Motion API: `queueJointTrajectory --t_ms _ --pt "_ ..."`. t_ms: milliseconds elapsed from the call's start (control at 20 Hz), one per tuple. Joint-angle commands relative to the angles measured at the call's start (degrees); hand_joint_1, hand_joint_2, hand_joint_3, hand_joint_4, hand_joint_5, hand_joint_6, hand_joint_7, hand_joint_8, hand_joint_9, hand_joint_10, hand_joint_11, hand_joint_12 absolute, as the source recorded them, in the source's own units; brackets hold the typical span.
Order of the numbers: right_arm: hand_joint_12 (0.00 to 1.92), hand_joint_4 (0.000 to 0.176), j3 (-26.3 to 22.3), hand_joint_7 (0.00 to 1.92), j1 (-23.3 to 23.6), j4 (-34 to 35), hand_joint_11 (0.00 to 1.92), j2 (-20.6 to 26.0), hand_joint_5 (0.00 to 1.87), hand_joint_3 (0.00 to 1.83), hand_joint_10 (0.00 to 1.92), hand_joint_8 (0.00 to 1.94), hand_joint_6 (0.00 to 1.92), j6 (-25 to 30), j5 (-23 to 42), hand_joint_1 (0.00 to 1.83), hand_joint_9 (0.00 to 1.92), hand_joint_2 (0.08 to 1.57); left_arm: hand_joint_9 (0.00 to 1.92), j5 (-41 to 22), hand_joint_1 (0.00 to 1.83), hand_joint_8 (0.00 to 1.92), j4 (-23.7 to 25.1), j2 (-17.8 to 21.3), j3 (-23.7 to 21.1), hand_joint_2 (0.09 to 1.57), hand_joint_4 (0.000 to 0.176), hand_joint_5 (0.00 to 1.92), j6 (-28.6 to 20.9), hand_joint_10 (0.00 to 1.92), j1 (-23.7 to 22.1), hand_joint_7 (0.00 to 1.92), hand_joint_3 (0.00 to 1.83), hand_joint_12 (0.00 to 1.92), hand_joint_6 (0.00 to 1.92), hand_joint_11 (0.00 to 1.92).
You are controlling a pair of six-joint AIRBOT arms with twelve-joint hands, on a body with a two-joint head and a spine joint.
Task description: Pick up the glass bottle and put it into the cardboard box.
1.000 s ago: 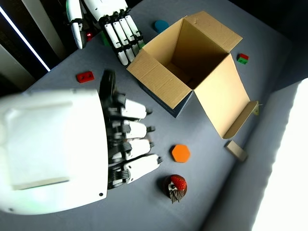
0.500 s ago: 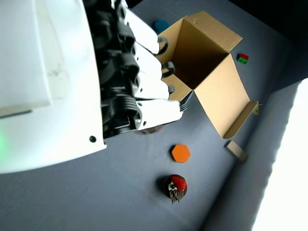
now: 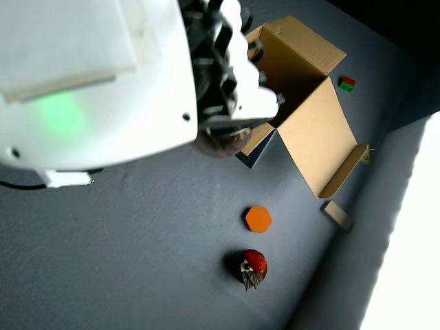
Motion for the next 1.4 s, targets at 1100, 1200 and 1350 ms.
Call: queueJointTrajectory --t_ms 1100,1200,1350 --pt "1.6 0.0 6.56 1.16 -5.17 18.74 0.71 -17.55 0.9 0.0 1.22 0.7 1.0 -24.13 5.3 1.39 0.95 1.08 0.09 -4.17 0.14 0.02 4.7 -0.33 0.32 1.21 0.0 0.12 -1.39 0.02 0.73 0.14 0.0 0.02 0.01 0.04" --pt "1.59 0.0 7.74 1.16 -5.04 17.49 0.69 -19.08 0.9 0.0 1.22 0.7 1.01 -24.25 4.86 1.39 0.95 1.09 0.07 -4.43 0.14 0.0 4.7 -0.35 0.31 1.21 0.0 0.11 -1.5 0.01 0.73 0.12 0.0 0.0 0.0 0.01" --pt "1.59 0.0 9.62 1.17 -4.89 13.99 0.68 -21.39 0.9 0.0 1.23 0.7 1.01 -22.41 3.74 1.39 0.93 1.09 0.06 -4.43 0.14 0.0 4.7 -0.36 0.24 1.21 0.0 0.09 -1.5 0.01 0.77 0.11 0.0 0.0 0.0 0.0"
